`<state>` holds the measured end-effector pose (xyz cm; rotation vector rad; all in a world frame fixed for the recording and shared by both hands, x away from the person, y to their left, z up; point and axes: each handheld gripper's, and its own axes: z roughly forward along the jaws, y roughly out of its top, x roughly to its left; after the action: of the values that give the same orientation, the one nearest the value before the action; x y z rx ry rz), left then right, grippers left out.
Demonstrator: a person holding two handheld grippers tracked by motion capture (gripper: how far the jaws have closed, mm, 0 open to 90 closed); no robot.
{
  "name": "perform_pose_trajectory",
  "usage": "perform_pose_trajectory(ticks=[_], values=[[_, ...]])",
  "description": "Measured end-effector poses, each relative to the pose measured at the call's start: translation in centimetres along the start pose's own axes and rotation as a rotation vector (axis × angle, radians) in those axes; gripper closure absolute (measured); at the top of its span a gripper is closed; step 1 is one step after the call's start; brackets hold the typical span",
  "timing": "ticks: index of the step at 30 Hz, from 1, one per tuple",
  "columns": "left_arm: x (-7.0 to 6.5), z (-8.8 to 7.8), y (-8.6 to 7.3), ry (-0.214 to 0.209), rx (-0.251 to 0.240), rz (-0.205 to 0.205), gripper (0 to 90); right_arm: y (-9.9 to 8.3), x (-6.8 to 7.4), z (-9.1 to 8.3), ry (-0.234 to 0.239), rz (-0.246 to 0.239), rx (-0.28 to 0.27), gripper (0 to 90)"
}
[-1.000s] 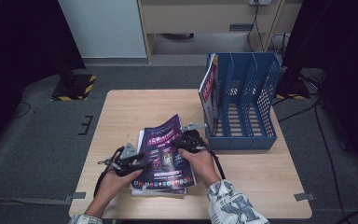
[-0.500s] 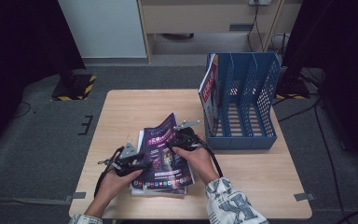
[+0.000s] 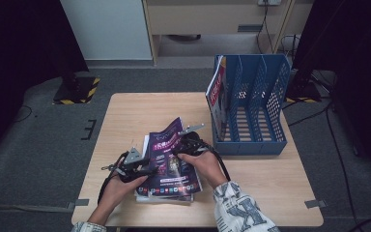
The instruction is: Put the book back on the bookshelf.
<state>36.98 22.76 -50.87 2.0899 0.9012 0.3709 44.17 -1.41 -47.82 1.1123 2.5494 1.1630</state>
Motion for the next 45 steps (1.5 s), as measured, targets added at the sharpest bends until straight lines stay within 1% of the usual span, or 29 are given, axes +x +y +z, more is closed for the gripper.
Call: perform_pose_trajectory(ticks=[1, 4, 5, 9, 11, 12, 14, 15, 16, 22, 23, 24, 25, 26, 29, 32, 36, 37, 38, 40, 41, 42, 45], values=[[0.0, 0.0, 0.0, 0.0, -0.001, 0.0, 44.3, 0.0, 0.0, 0.0, -0.016, -0.004, 0.0, 64.8], [0.0, 0.0, 0.0, 0.002, -0.002, 0.005, 44.3, -0.2, -0.2, 0.1, -0.038, 0.004, -0.01, 70.6], [0.0, 0.0, 0.0, 0.001, -0.001, 0.004, 44.3, -0.3, -0.2, 0.1, -0.045, 0.02, -0.01, 72.6], [0.0, 0.0, 0.0, 0.004, -0.003, 0.004, 44.3, -0.2, -0.2, 0.0, -0.042, 0.024, -0.027, 75.3], [0.0, 0.0, -0.1, 0.002, -0.003, -0.006, 43.9, 0.0, 0.1, -0.3, -0.042, 0.026, -0.042, 76.5], [0.1, 0.0, -0.1, 0.002, -0.004, -0.011, 43.2, 0.0, 0.1, -0.4, -0.039, 0.012, -0.053, 76.9], [0.2, 0.0, -0.1, 0.001, -0.006, -0.019, 41.5, 0.1, 0.3, -0.8, -0.03, 0.015, -0.077, 77.6], [0.2, 0.0, -0.1, 0.001, -0.006, -0.019, 40.9, 0.1, 0.3, -0.8, -0.03, 0.015, -0.077, 77.6], [0.2, 0.1, 0.0, 0.007, -0.005, -0.02, 38.9, 0.3, 0.6, -1.1, -0.025, -0.008, -0.1, 78.1], [0.3, 0.1, 0.0, 0.013, -0.005, -0.031, 31.9, 0.7, 1.3, -1.8, -0.014, -0.049, -0.143, 78.9], [0.3, 0.1, 0.0, 0.013, -0.005, -0.031, 30.5, 0.7, 1.3, -1.8, -0.014, -0.049, -0.143, 78.9], [0.4, 0.1, 0.0, 0.007, -0.005, -0.039, 30.2, 0.8, 1.5, -2.0, -0.02, -0.058, -0.16, 79.2], [0.4, 0.1, 0.0, 0.007, -0.005, -0.039, 29.8, 0.8, 1.5, -2.0, -0.02, -0.058, -0.16, 79.2], [0.4, 0.2, 0.0, 0.01, -0.006, -0.041, 28.8, 1.0, 1.6, -2.2, -0.021, -0.069, -0.174, 79.4], [0.5, 0.2, 0.0, -0.005, -0.014, -0.058, 28.3, 1.1, 1.8, -2.5, -0.024, -0.078, -0.19, 79.6], [0.5, 0.3, 0.0, -0.018, -0.015, -0.061, 28.1, 1.3, 1.9, -2.8, -0.02, -0.09, -0.207, 79.9], [0.4, 0.3, 0.0, -0.045, -0.03, -0.075, 25.1, 1.6, 2.3, -3.2, -0.017, -0.11, -0.242, 80.3], [0.4, 0.3, 0.0, -0.045, -0.03, -0.075, 24.6, 1.7, 2.3, -3.4, -0.015, -0.111, -0.247, 80.4], [0.4, 0.2, 0.2, -0.064, -0.044, -0.074, 24.5, 1.8, 2.4, -3.6, -0.014, -0.118, -0.26, 80.5], [0.4, 0.2, 0.2, -0.062, -0.051, -0.074, 24.2, 2.0, 2.5, -3.9, -0.013, -0.125, -0.281, 80.7], [0.4, 0.2, 0.2, -0.062, -0.051, -0.074, 23.9, 2.0, 2.5, -3.9, -0.013, -0.125, -0.281, 80.7], [0.5, 0.2, 0.2, -0.051, -0.054, -0.085, 21.9, 2.2, 2.6, -4.3, -0.01, -0.137, -0.304, 80.9], [0.8, 0.2, 0.2, -0.056, -0.062, -0.104, 21.0, 2.4, 2.9, -4.8, -0.005, -0.144, -0.329, 81.1]])
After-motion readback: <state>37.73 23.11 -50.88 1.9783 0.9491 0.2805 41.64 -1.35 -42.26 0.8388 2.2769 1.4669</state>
